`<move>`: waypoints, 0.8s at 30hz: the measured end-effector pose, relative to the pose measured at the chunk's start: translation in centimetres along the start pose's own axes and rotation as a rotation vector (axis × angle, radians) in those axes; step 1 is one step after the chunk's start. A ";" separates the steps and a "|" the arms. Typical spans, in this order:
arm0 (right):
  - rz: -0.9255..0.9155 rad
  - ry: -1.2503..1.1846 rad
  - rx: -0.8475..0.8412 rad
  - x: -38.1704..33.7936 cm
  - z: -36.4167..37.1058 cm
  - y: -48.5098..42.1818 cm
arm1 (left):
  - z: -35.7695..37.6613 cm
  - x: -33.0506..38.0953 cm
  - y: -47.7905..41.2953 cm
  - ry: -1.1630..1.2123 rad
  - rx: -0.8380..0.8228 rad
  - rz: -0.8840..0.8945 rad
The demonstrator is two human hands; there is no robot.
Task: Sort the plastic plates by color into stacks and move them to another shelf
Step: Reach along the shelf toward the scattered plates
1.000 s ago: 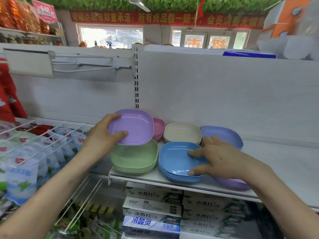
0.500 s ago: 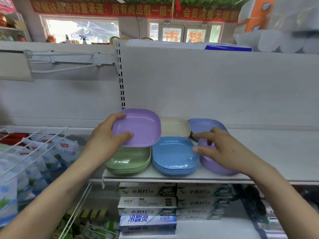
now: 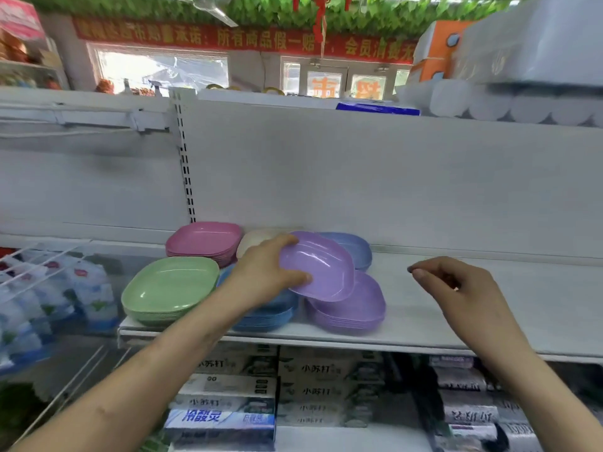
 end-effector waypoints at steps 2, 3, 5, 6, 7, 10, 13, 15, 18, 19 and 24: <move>0.008 0.002 -0.011 1.6 -1.8 0.2 | 1.6 1.0 0.1 -0.040 -0.021 -0.026; 0.013 0.003 -0.018 2.3 -2.5 0.2 | 2.2 1.5 0.2 -0.058 -0.021 -0.033; 0.016 -0.002 -0.037 3.5 -3.3 0.1 | 2.9 2.0 0.3 -0.091 -0.013 -0.043; 0.015 -0.010 -0.046 3.9 -3.5 0.0 | 3.2 2.2 0.5 -0.111 -0.008 -0.053; 0.012 -0.016 -0.056 4.2 -3.6 0.0 | 3.5 2.3 0.6 -0.136 -0.004 -0.065; 0.004 -0.030 -0.070 4.5 -3.5 -0.2 | 4.0 2.4 0.9 -0.252 -0.017 -0.097; -0.003 -0.036 -0.065 4.3 -3.2 -0.4 | 4.1 2.6 0.9 -0.387 -0.041 -0.105; -0.016 -0.021 -0.055 4.0 -3.0 -0.5 | 4.0 2.8 0.8 -0.443 -0.055 -0.089; -0.020 -0.010 -0.040 3.8 -3.0 -0.8 | 4.3 3.0 0.6 -0.480 -0.090 -0.064; -0.020 -0.007 -0.035 3.7 -2.9 -0.9 | 4.4 3.1 0.5 -0.490 -0.097 -0.059; -0.024 -0.008 -0.029 3.4 -2.2 -1.4 | 5.3 2.9 0.6 -0.562 -0.105 -0.034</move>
Point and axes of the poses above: each hand's wrist, its own y-axis away from the middle knuckle, its own z-axis out of the palm, x = y × z, the point moved 2 cm from there along -y, towards the middle knuckle, and after that the axes turned 8 degrees about -z, right-handed, at the moved point
